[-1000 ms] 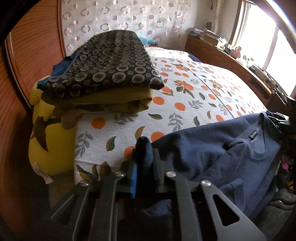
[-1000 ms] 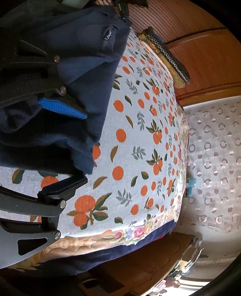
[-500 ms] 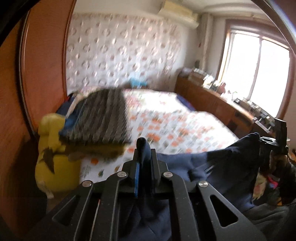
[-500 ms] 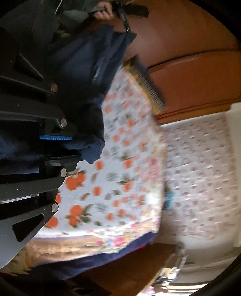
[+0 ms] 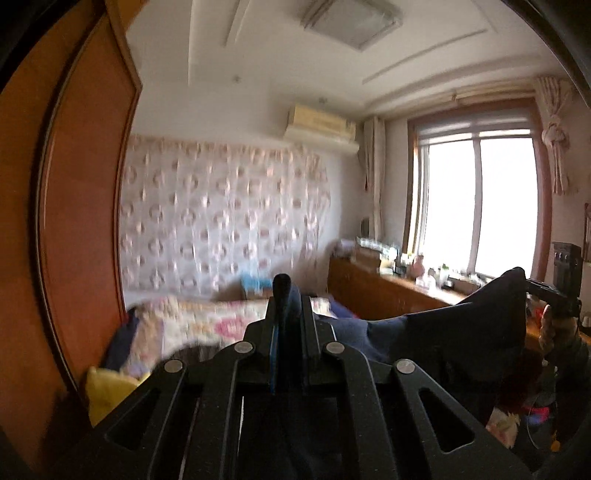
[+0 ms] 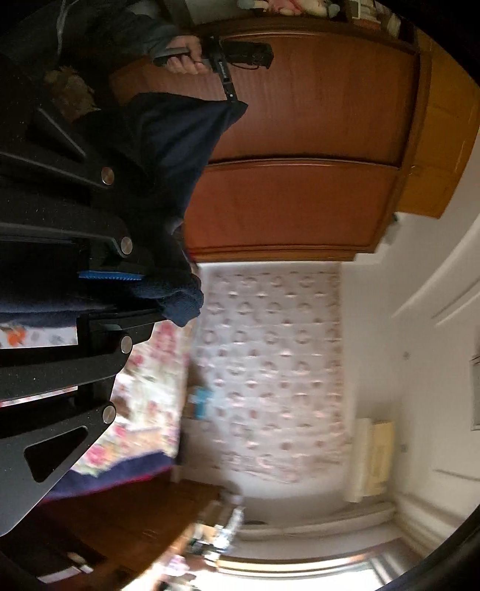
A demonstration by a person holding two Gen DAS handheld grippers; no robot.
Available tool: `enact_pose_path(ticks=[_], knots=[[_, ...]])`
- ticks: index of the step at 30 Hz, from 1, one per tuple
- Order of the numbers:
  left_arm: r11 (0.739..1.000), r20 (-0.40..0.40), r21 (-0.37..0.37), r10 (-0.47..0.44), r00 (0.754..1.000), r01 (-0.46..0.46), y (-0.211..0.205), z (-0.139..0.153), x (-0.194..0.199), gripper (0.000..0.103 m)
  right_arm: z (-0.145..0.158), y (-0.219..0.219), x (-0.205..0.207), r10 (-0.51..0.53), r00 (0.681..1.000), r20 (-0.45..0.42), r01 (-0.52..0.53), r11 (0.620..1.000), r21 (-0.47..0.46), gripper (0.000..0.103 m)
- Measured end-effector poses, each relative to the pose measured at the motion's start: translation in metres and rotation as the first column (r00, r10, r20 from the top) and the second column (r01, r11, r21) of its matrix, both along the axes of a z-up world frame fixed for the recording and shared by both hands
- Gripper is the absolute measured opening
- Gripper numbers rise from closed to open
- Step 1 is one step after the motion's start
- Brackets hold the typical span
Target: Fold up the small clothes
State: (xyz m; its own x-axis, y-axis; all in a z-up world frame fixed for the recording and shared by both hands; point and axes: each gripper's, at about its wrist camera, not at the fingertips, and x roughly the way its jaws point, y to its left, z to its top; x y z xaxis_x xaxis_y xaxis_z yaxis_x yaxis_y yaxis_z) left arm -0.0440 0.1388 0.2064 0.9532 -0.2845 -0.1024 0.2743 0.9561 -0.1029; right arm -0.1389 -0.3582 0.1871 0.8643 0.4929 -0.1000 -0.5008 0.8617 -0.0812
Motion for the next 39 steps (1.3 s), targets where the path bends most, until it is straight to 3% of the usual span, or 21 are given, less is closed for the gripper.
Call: enact_pose_path(ticks=[4, 9, 14, 20, 23, 26, 29, 33, 39], knots=[[0.999, 0.079, 0.026, 0.035, 0.996, -0.037, 0.004, 0.031, -0.012, 0.01, 0.044, -0.008, -0.023, -0.041, 0.995, 0.088, 0.042, 0.999, -0.015, 0.012], [0.996, 0.134, 0.04, 0.067, 0.989, -0.073, 0.008, 0.047, -0.018, 0.01, 0.08, -0.016, -0.046, -0.08, 0.986, 0.144, 0.081, 0.997, -0.005, 0.012], [0.997, 0.132, 0.04, 0.062, 0.989, -0.068, 0.005, 0.039, -0.011, 0.01, 0.08, -0.017, -0.061, -0.124, 0.98, 0.155, 0.126, 0.992, -0.001, 0.012], [0.998, 0.09, 0.037, 0.045, 0.995, -0.048, -0.004, 0.024, 0.013, 0.01, 0.067, 0.013, -0.057, -0.156, 0.981, 0.119, 0.158, 0.987, -0.011, 0.012], [0.998, 0.041, 0.045, 0.043, 0.998, -0.045, -0.014, 0.007, 0.042, 0.01, 0.067, 0.019, -0.026, -0.182, 0.979, 0.089, 0.185, 0.982, -0.032, 0.012], [0.997, -0.035, 0.061, 0.048, 0.998, -0.045, -0.028, -0.029, 0.09, 0.01, 0.059, 0.018, 0.009, -0.196, 0.981, 0.002, 0.196, 0.979, -0.051, 0.012], [0.995, -0.117, 0.083, 0.064, 0.991, -0.055, -0.04, -0.07, 0.143, 0.01, 0.031, 0.021, 0.062, -0.207, 0.975, -0.086, 0.2, 0.976, -0.083, 0.012], [0.991, -0.249, 0.121, 0.092, 0.964, -0.063, -0.051, -0.131, 0.226, 0.01, -0.017, 0.027, 0.142, -0.241, 0.947, -0.213, 0.221, 0.969, -0.112, 0.012], [0.983, -0.363, 0.173, 0.122, 0.924, -0.062, -0.07, -0.181, 0.292, 0.01, -0.052, 0.042, 0.236, -0.284, 0.899, -0.333, 0.244, 0.957, -0.157, 0.012]])
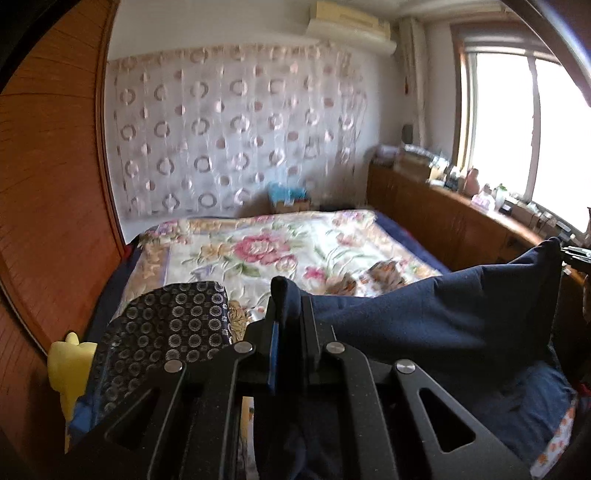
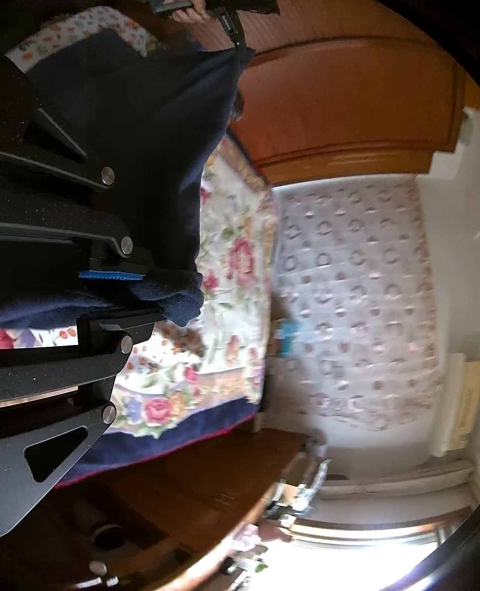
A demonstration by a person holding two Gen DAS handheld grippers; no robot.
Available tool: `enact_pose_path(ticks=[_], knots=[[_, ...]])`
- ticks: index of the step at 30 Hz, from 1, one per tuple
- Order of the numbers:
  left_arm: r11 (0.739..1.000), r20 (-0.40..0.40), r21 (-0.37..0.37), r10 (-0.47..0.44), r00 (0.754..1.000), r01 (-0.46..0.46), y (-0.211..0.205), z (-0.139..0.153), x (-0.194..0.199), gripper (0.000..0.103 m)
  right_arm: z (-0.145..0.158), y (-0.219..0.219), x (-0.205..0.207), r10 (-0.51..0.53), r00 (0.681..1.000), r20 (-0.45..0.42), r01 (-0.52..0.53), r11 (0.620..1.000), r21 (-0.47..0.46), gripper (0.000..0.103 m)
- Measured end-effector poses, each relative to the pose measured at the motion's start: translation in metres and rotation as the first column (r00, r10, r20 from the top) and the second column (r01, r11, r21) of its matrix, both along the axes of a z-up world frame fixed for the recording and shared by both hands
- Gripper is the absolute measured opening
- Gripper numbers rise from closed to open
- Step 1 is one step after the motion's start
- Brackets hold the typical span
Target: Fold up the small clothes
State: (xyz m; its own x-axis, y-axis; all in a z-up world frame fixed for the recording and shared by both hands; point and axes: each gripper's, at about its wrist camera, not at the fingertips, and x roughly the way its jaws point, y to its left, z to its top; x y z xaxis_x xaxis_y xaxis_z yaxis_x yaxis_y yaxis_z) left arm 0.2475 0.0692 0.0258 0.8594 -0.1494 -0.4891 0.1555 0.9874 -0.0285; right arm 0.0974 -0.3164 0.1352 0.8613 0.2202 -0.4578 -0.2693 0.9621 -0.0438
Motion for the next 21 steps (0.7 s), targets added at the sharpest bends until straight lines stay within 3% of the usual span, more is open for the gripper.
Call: enact_pose_path(ticks=[7, 19, 21], knots=[[1.0, -0.071, 0.009, 0.01, 0.997, -0.009, -0.007, -0.024, 0.04, 0.01, 0.016, 0.007, 0.042, -0.025, 0.997, -0.071, 0.025, 1.0, 0.003, 0.012], [0.998, -0.185, 0.056, 0.025, 0.982, -0.015, -0.011, -0.054, 0.074, 0.013, -0.026, -0.003, 0.082, -0.026, 0.987, -0.158, 0.026, 1.0, 0.001, 0.012], [0.998, -0.194, 0.063, 0.022, 0.981, -0.01, -0.011, -0.055, 0.073, 0.022, -0.031, -0.004, 0.091, -0.035, 0.983, -0.179, 0.035, 0.999, -0.002, 0.025]])
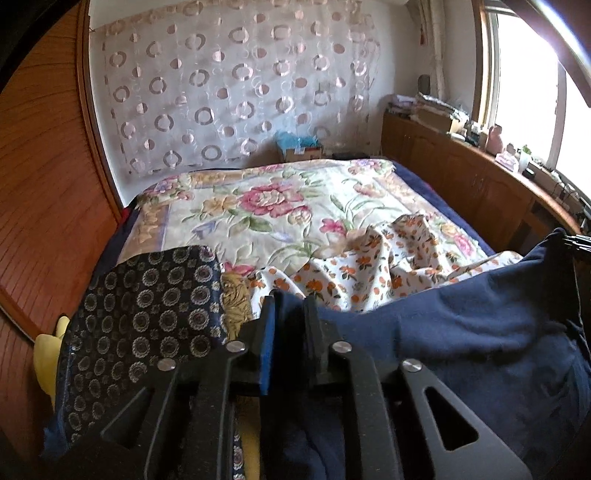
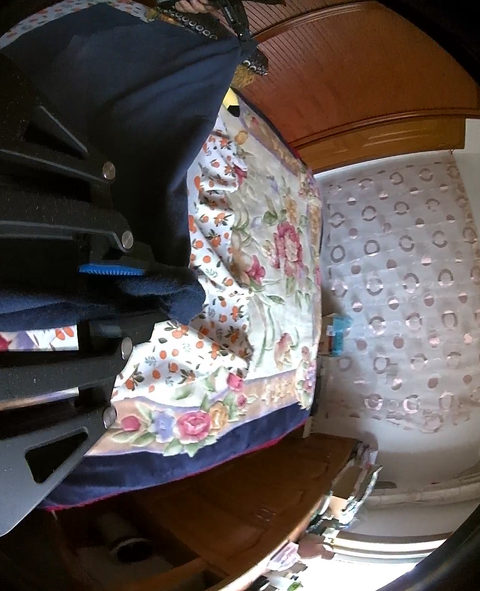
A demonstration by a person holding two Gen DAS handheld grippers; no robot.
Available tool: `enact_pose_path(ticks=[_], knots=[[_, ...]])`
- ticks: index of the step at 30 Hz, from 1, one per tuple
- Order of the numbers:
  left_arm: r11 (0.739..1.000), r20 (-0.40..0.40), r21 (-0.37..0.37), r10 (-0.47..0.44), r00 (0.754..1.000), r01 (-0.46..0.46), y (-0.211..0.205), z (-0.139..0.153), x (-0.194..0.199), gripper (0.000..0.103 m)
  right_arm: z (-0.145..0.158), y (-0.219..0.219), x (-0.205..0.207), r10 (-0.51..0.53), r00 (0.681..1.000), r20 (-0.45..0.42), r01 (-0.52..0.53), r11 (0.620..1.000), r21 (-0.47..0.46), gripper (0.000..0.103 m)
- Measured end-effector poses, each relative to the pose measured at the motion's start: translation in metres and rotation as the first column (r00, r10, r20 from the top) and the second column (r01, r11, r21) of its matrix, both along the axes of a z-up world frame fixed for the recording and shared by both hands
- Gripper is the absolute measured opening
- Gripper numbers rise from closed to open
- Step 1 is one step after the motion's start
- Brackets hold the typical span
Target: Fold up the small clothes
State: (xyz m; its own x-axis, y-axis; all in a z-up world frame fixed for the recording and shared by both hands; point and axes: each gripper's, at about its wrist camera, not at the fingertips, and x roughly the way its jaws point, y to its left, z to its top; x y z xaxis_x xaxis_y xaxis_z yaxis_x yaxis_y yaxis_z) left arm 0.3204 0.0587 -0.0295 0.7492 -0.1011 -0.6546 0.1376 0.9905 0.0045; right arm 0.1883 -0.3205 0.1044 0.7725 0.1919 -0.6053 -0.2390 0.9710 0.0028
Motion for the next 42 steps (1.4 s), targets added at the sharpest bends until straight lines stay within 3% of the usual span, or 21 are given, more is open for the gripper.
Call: enact_pose_path(ticks=[1, 2, 6, 8, 12, 22, 28, 35, 42], knots=[[1.0, 0.003, -0.007, -0.01, 1.0, 0.01, 0.0, 0.001, -0.004, 0.028, -0.001, 0.0, 0.003, -0.003, 1.0, -0.016, 0.003, 1.0, 0.0, 0.037], [1.0, 0.01, -0.019, -0.018, 1.0, 0.018, 0.002, 0.002, -0.01, 0.043, -0.002, 0.0, 0.004, -0.001, 1.0, -0.026, 0.001, 1.0, 0.005, 0.044], [0.997, 0.025, -0.053, -0.049, 0.998, 0.05, 0.005, 0.006, -0.043, 0.067, -0.002, 0.001, -0.008, -0.012, 0.999, -0.04, 0.012, 1.0, 0.0, 0.046], [0.996, 0.031, -0.061, -0.064, 0.997, 0.066, 0.006, 0.006, -0.059, 0.071, -0.001, 0.0, -0.021, -0.023, 0.999, -0.039, 0.022, 1.0, -0.009, 0.046], [0.996, 0.047, -0.064, -0.052, 0.998, 0.055, 0.007, 0.002, -0.09, 0.073, -0.004, -0.003, -0.058, -0.022, 0.999, -0.034, 0.022, 1.0, -0.005, 0.046], [0.998, -0.036, -0.05, -0.052, 0.998, 0.05, -0.003, -0.033, -0.136, 0.073, -0.03, -0.036, -0.132, -0.1, 0.989, -0.111, 0.106, 0.993, 0.049, 0.046], [0.997, -0.07, -0.074, -0.04, 0.997, 0.035, -0.002, -0.048, -0.155, 0.073, -0.048, -0.04, -0.142, -0.112, 0.977, -0.181, 0.129, 0.988, 0.081, 0.047], [0.996, -0.102, -0.087, -0.016, 0.995, 0.007, -0.002, -0.06, -0.168, 0.073, -0.043, -0.045, -0.132, -0.13, 0.976, -0.176, 0.151, 0.982, 0.115, 0.047], [0.996, -0.128, -0.088, -0.004, 0.992, -0.007, -0.005, -0.07, -0.177, 0.073, -0.055, -0.03, -0.12, -0.173, 0.972, -0.157, 0.189, 0.978, 0.09, 0.047]])
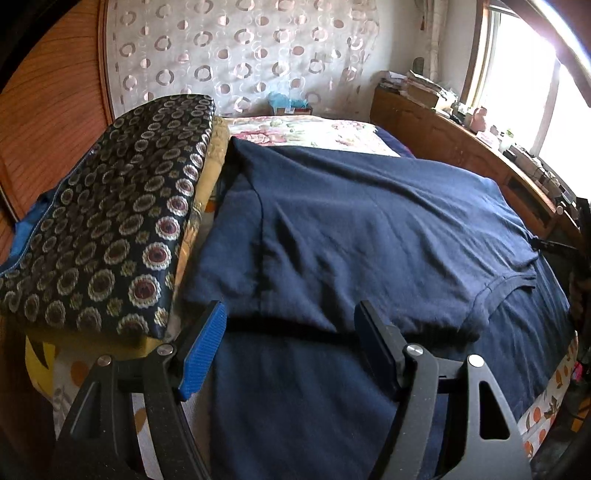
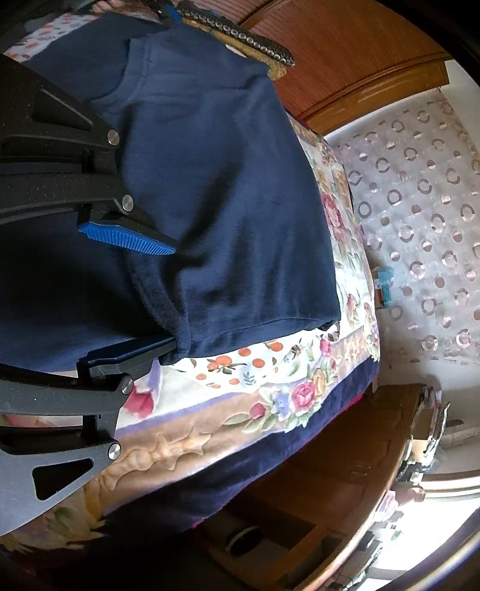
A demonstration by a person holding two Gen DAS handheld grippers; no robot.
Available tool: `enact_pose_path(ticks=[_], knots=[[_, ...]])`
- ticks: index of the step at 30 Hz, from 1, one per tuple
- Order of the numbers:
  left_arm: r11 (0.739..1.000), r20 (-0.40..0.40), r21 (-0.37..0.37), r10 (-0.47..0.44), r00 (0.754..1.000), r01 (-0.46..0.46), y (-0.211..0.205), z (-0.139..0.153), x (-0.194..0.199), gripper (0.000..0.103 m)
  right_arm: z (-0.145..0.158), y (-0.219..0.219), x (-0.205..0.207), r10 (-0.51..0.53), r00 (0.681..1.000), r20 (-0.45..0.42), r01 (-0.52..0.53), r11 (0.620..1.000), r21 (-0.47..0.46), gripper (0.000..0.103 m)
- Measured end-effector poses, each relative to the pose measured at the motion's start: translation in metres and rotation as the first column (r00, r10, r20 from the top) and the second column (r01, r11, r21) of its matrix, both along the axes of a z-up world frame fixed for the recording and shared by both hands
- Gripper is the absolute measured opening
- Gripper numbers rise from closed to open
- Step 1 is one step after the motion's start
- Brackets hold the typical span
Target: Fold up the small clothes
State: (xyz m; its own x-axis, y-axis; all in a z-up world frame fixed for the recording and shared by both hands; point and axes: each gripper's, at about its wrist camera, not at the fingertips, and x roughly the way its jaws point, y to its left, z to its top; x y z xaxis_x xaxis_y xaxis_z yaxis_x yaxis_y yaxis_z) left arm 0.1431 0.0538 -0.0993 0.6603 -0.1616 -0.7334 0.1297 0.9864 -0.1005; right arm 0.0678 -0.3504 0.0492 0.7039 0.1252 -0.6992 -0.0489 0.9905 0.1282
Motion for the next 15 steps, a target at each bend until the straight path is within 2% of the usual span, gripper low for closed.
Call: enact_pose_path(ticks=[4, 15], knots=[[0.999, -0.012, 0.029, 0.019, 1.0, -0.018, -0.002, -0.004, -0.004, 0.073, -0.007, 0.009, -0.003, -0.014, 1.0, 0.008, 0.015, 0.999, -0.045, 0.047], [0.997, -0.052, 0.012, 0.079, 0.996, -0.079, 0.003, -0.012, -0.003, 0.073, -0.004, 0.007, -0.003, -0.012, 1.0, 0.003, 0.013, 0.999, -0.036, 0.047]])
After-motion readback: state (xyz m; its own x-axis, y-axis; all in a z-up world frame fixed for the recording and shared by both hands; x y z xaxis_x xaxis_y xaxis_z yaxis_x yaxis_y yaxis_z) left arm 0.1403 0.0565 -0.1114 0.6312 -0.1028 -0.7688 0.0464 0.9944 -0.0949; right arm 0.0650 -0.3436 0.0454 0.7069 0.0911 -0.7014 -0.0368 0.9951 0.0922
